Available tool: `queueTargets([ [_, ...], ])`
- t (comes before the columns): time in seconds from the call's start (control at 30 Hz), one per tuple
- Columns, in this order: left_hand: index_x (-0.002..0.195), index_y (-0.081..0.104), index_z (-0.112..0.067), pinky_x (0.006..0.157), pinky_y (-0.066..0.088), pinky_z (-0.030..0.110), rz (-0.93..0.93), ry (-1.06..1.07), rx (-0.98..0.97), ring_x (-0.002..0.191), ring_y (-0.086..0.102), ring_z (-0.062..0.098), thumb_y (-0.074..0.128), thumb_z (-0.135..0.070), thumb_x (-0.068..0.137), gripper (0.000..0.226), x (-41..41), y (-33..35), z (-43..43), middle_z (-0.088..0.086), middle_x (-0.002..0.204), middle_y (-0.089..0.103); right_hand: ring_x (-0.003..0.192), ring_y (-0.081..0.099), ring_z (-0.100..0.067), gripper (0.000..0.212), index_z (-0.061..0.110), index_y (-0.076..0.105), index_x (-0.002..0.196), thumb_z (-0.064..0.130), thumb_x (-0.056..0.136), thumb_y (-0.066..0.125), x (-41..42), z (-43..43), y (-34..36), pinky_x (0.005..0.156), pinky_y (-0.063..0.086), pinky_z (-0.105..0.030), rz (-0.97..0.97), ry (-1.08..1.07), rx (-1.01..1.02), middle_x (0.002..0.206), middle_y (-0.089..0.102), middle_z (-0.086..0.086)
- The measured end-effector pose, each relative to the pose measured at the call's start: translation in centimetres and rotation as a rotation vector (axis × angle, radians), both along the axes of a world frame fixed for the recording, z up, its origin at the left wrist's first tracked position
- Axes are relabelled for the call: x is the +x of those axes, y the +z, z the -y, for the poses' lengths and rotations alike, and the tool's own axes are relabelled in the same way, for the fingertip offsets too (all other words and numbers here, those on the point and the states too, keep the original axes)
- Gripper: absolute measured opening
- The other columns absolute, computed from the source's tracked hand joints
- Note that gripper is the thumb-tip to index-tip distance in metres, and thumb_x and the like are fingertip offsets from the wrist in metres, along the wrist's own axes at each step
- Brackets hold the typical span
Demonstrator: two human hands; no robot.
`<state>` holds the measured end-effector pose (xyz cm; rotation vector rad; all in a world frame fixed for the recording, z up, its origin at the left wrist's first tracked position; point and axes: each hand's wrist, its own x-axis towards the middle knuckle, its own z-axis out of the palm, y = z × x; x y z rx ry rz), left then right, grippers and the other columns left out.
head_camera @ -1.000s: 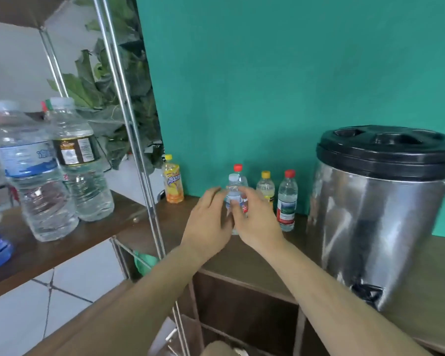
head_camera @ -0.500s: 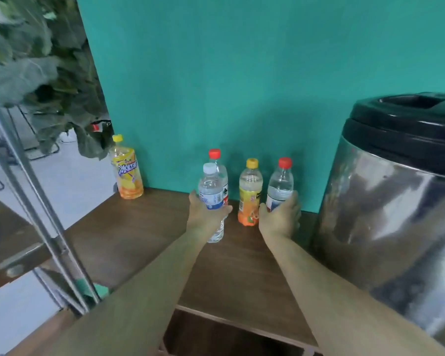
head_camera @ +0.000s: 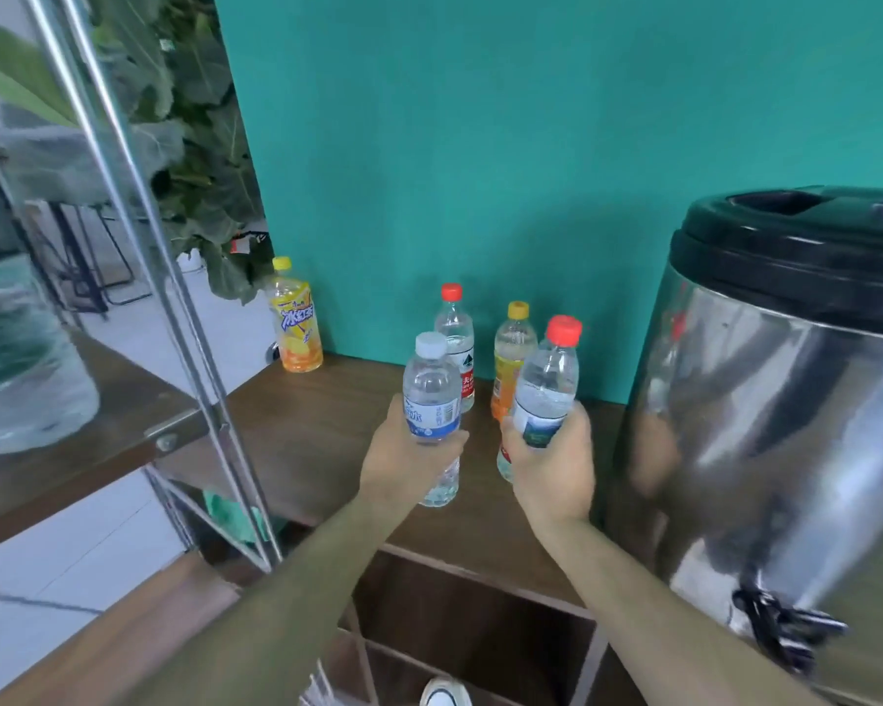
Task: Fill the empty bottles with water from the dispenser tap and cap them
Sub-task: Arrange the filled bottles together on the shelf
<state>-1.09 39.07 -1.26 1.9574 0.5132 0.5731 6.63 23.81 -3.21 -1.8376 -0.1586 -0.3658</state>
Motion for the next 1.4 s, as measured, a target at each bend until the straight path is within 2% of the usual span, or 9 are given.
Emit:
queueTargets([
  [0.4,0.125,0.040,-0.047,0.095,0.057,0.040,0.073,0.151,0.040,0.102,0.067,0.000,0.082,-0.064,0.072,0.070,-25.3,4.4,5.1,-0.018,0.112,0.068,0.108,0.061,0.005,0.059,0.056,0.042,0.120,0.047,0.080,0.085,-18.5,2.4,5.0,0.090,0.050,-0.025,0.144,0.644,-0.128,0.112,0.060,0.030],
  [0.5,0.117,0.034,-0.067,0.097,0.055,0.042,0.023,0.256,0.090,0.110,0.066,0.005,0.077,-0.067,0.071,0.063,-30.7,3.1,3.3,-0.016,0.123,0.064,0.105,0.065,0.002,0.057,0.047,0.050,0.118,0.041,0.076,0.089,-23.1,-0.5,4.2,0.086,0.054,-0.022,0.138,0.794,-0.117,0.113,0.065,0.022],
  [0.6,0.126,0.032,-0.050,0.094,0.057,0.038,-0.023,0.434,0.025,0.109,0.066,0.008,0.075,-0.069,0.070,0.074,-35.1,0.9,0.5,-0.019,0.123,0.062,0.108,0.067,-0.004,0.064,0.036,0.055,0.123,0.041,0.073,0.093,-27.9,-4.5,2.2,0.086,0.054,-0.015,0.106,0.932,-0.140,0.120,0.068,0.018],
  [0.7,0.131,0.032,-0.041,0.077,0.051,0.015,-0.031,0.587,-0.054,0.102,0.065,0.003,0.081,-0.046,0.080,0.071,-38.4,-1.6,-1.8,-0.023,0.117,0.059,0.108,0.066,-0.008,0.065,0.032,0.054,0.124,0.033,0.073,0.094,-31.5,-8.7,0.0,0.075,0.042,0.003,0.038,1.045,-0.168,0.119,0.068,0.014],
  [0.77,0.133,0.038,-0.039,0.077,0.050,0.016,-0.009,0.685,-0.113,0.104,0.065,0.007,0.085,-0.037,0.080,0.071,-39.8,-3.4,-3.3,-0.020,0.117,0.061,0.109,0.065,-0.010,0.071,0.026,0.053,0.131,0.030,0.073,0.095,-32.8,-11.2,-1.6,0.072,0.040,0.006,0.002,1.080,-0.197,0.120,0.066,0.011],
  [0.93,0.130,0.048,-0.034,0.096,0.057,0.042,-0.067,0.872,-0.130,0.110,0.063,0.017,0.092,-0.037,0.072,0.074,-41.6,-7.8,-6.9,-0.006,0.125,0.055,0.108,0.068,-0.018,0.076,0.023,0.050,0.129,0.035,0.070,0.096,-34.0,-16.8,-5.8,0.072,0.045,-0.004,-0.089,1.135,-0.307,0.116,0.067,0.006],
  [1.03,0.116,0.050,-0.039,0.091,0.058,0.050,-0.048,0.927,-0.150,0.104,0.065,0.015,0.089,-0.037,0.071,0.060,-42.3,-10.4,-7.8,-0.007,0.117,0.057,0.109,0.069,-0.022,0.074,0.022,0.050,0.123,0.042,0.068,0.096,-34.2,-18.8,-8.3,0.086,0.057,-0.027,-0.157,1.159,-0.378,0.118,0.069,0.002],
  [1.13,0.120,0.046,-0.038,0.095,0.055,0.047,-0.048,0.987,-0.162,0.108,0.062,0.016,0.088,-0.027,0.076,0.062,-42.4,-11.8,-7.4,-0.006,0.121,0.054,0.114,0.067,-0.024,0.078,0.021,0.049,0.129,0.040,0.069,0.096,-34.6,-19.8,-10.2,0.096,0.058,-0.039,-0.143,1.193,-0.422,0.127,0.068,-0.001],
  [1.4,0.141,0.039,-0.031,0.095,0.051,0.032,-0.017,0.964,-0.206,0.114,0.059,0.012,0.085,-0.023,0.083,0.075,-42.8,-12.7,-7.9,-0.006,0.132,0.053,0.121,0.065,-0.021,0.079,0.021,0.046,0.139,0.029,0.077,0.093,-35.3,-20.8,-11.2,0.105,0.056,-0.039,-0.158,1.269,-0.436,0.135,0.065,0.000],
])
